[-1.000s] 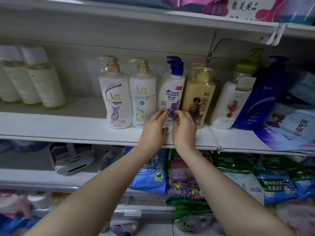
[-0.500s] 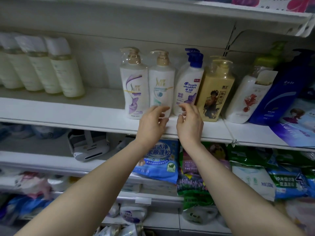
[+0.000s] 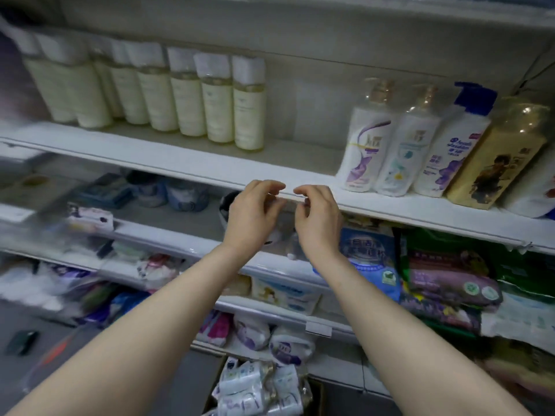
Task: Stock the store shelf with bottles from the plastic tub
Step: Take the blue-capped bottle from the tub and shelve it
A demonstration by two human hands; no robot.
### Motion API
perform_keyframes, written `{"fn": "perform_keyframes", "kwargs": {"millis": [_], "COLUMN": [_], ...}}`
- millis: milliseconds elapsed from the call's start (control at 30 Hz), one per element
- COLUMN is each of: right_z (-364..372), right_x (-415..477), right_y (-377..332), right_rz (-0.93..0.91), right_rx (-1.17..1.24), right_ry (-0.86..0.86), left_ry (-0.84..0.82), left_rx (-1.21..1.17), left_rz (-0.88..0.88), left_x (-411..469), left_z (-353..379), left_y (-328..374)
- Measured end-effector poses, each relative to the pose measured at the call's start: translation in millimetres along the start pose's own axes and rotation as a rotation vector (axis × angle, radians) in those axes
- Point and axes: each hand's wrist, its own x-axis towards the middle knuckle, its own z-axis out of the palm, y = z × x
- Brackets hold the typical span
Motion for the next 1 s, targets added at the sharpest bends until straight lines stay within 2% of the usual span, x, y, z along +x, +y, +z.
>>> {"fn": "perform_keyframes", "kwargs": {"millis": [333, 567, 800, 1000], "right_z": [123, 195, 271, 352], "right_x": [-77, -129, -159, -178], "right_y": [-139, -217, -255, -264], "right_rz": [-0.124, -0.135, -0.21, -0.195], "right_rx": [0.117, 0.221, 0.277, 0.282], "right_ry": [-0.171, -0.355, -0.519, -0.7], "left_ry": [0.087, 0.156, 0.214, 0.234], "left_rx": [0.104, 0.181, 0.221, 0.269], "left_rz": [-0.124, -0.299, -0.49, -0.603], "left_x": [-66, -114, -143, -162], "left_z": [-161, -253, -298, -316], "left_y": [-110, -180, -246, -317]}}
